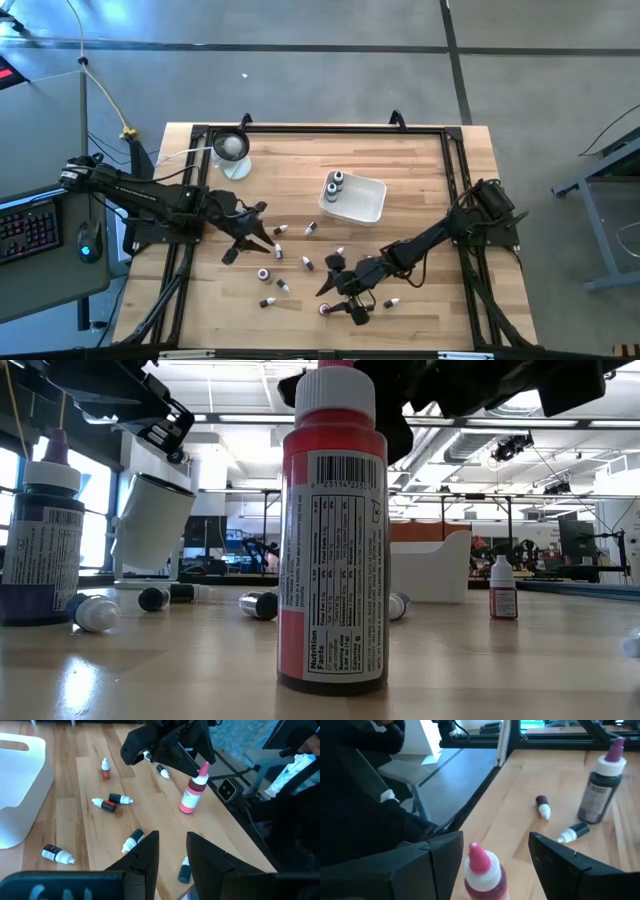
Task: Pick & Place food coloring
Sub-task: Put the big pink food coloring bottle into the white bin
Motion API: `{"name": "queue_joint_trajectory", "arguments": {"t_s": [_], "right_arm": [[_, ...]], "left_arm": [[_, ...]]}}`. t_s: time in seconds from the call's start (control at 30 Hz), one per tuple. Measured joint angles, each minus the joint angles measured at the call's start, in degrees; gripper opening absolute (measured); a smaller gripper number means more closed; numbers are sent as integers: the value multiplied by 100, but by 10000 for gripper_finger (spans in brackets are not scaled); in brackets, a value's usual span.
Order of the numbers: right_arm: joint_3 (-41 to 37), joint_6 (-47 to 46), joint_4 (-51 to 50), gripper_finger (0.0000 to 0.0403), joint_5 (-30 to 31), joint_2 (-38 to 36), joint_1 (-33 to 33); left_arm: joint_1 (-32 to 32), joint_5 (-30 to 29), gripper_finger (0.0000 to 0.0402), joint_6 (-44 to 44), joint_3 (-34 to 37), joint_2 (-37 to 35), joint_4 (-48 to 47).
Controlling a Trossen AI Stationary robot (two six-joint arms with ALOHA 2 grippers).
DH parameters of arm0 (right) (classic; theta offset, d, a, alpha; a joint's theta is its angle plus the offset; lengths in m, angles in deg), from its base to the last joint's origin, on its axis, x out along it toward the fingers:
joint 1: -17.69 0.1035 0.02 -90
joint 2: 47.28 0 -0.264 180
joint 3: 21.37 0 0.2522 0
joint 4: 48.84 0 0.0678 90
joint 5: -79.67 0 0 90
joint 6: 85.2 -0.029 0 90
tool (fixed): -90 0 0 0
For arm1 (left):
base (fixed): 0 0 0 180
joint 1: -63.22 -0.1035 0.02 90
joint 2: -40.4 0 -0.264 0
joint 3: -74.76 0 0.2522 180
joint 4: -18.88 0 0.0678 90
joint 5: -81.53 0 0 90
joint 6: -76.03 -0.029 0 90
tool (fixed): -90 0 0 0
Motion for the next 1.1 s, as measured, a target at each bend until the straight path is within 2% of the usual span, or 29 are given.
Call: {"name": "queue_joint_trajectory", "arguments": {"t_s": [0.23, 0.57, 1.1], "right_arm": [[0, -1, -172, 220, -127, 18, 0], [0, 335, 103, 214, -142, 328, 0], [0, 563, 312, 95, -188, 328, -17]], "left_arm": [[-2, -33, 98, 0, 0, 0, -4], [-2, -42, 98, 2, -2, 2, -11], [-2, -52, 98, 2, -3, 2, -15]]}}
